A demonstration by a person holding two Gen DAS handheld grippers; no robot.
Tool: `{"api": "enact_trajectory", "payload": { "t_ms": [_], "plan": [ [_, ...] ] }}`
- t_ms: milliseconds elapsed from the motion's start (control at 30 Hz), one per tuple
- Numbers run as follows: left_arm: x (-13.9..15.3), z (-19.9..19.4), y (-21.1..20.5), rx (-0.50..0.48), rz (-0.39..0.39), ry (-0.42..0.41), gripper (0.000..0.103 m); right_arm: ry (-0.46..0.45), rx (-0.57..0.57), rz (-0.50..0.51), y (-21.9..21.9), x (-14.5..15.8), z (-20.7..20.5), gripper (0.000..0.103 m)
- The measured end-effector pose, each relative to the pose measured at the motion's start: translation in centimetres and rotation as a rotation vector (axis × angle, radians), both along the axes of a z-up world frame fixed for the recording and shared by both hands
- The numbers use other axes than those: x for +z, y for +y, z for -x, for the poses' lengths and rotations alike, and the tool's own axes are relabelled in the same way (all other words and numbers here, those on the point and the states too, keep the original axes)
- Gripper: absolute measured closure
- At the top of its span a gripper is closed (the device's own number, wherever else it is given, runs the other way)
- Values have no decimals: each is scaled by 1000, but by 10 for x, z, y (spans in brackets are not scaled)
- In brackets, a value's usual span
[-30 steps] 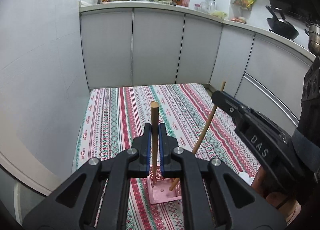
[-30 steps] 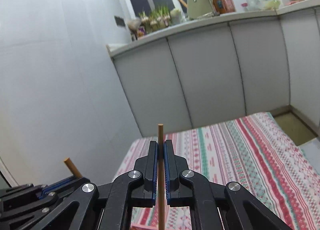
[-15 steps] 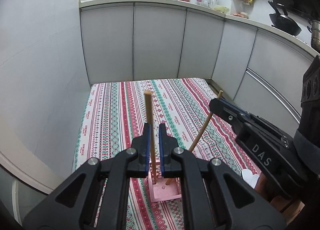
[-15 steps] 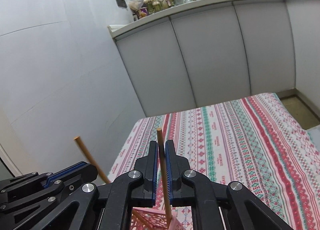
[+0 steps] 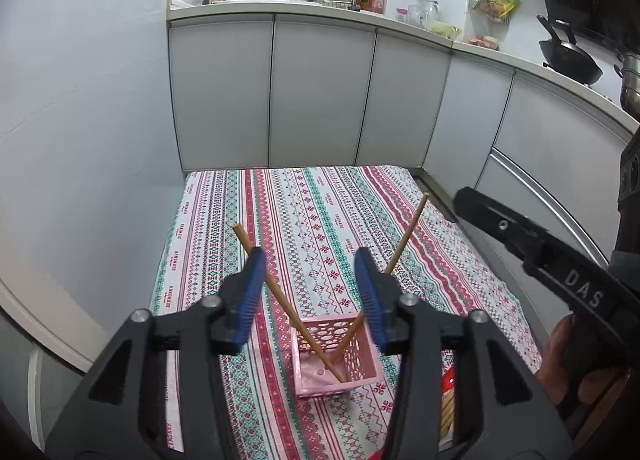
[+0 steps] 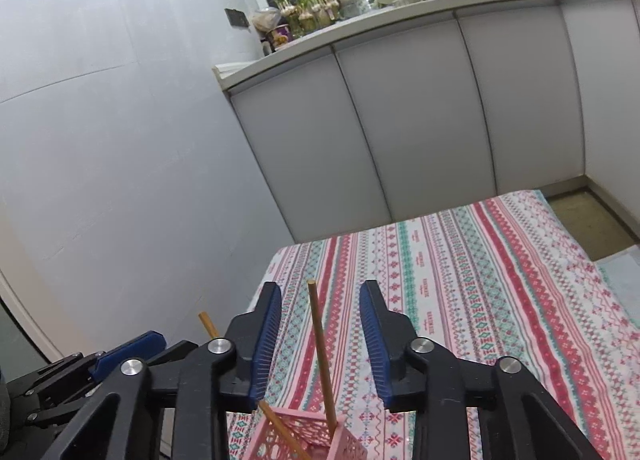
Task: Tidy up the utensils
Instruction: 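Open both tools to drop the chopsticks into the pink holder, then move both tools back to the utensil pile beside the holder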
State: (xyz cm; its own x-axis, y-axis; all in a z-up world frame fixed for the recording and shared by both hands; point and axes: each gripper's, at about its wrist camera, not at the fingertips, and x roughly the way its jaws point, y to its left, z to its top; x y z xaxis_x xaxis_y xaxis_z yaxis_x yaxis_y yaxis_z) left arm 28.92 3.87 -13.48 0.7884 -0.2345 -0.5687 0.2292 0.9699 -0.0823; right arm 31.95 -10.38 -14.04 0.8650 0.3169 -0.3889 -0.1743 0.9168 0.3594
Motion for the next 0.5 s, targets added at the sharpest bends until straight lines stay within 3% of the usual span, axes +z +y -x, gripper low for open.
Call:
{"api": "enact_trajectory", "payload": {
  "t_ms": [200,400,500],
  "plan": [
    [-2,5,6,-2,19,48,50,25,-15,8,-18,10,18,53],
    [-14,12,9,-3,38,140,40,115,-24,50,-34,9,32,44],
    [-22,19,6,3,17,179,27,172,-33,96,-40,6,40,36]
  ]
}}
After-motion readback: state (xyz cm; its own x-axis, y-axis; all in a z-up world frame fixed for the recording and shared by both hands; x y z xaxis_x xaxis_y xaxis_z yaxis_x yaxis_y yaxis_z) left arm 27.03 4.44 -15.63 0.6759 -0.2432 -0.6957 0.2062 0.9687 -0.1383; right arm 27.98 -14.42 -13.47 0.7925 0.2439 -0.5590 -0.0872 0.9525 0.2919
